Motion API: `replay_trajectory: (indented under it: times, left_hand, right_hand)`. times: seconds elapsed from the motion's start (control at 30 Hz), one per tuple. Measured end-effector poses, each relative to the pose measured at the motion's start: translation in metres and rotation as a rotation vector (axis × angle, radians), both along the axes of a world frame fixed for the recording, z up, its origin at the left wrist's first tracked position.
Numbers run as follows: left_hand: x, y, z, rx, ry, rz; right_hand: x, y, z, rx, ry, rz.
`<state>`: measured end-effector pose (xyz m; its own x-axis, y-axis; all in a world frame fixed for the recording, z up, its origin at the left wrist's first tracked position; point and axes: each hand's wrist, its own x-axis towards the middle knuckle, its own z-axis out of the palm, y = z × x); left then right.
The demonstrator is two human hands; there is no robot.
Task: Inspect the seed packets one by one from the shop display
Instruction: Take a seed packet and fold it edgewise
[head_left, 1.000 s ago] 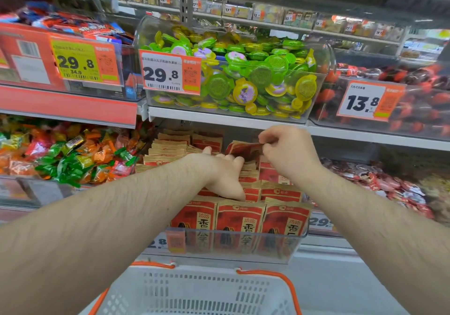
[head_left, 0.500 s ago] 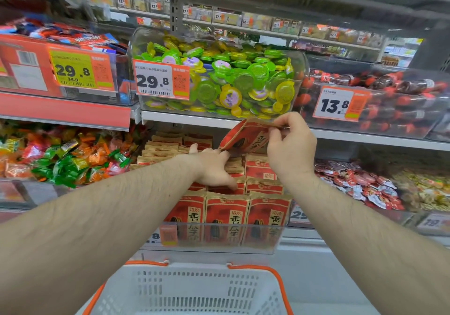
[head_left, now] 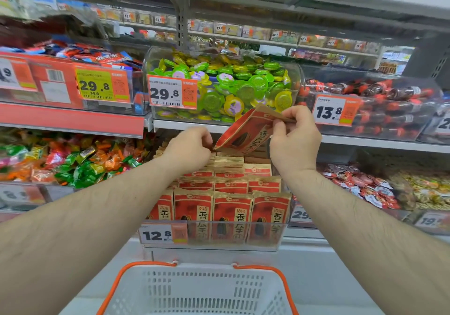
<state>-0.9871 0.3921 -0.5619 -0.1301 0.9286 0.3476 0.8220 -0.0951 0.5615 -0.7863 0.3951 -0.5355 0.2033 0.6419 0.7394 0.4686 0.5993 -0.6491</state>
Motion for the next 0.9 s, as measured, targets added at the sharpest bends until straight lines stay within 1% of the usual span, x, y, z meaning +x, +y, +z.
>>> replay_trajectory:
  times: [0.07, 0.1, 0.17, 0.2, 0.23, 0.33, 0.4, 0.47, 0.77, 0.9]
  left_hand:
    - [-0.001, -0.008, 0.011, 0.078, -0.153, 0.039]
    - [-0.001, -0.013, 0.017, 0.129, -0.264, 0.037]
    - [0.002, -0.029, 0.029, 0.23, -0.516, -0.038]
    - [0.004, -0.038, 0.033, 0.253, -0.606, -0.095]
    - [0.006, -0.048, 0.036, 0.257, -0.658, -0.157]
    - [0.015, -0.072, 0.034, 0.214, -0.683, -0.338]
    - [0.021, -0.081, 0.027, 0.214, -0.603, -0.355]
    - [0.024, -0.086, 0.019, 0.227, -0.558, -0.316]
    - [0.03, -0.113, 0.011, 0.29, -0.768, -0.336]
    - [0.033, -0.119, -0.014, 0.162, -0.903, -0.262]
  right_hand:
    - [-0.005, -0.009, 0.004, 0.004, 0.009, 0.01]
    - [-0.006, -0.014, 0.007, 0.005, 0.015, 0.014]
    - [-0.008, -0.023, 0.011, 0.002, 0.036, 0.02]
    - [-0.009, -0.027, 0.012, -0.004, 0.047, 0.029]
    - [-0.011, -0.032, 0.012, -0.012, 0.057, 0.047]
    - [-0.019, -0.044, 0.006, -0.037, 0.06, 0.123]
    - [-0.024, -0.052, -0.001, -0.056, 0.045, 0.161]
    - [-0.027, -0.059, -0.005, -0.059, 0.04, 0.182]
    - [-0.037, -0.082, -0.006, -0.034, 0.085, 0.26]
    - [-0.042, -0.084, -0.03, -0.206, 0.012, 0.317]
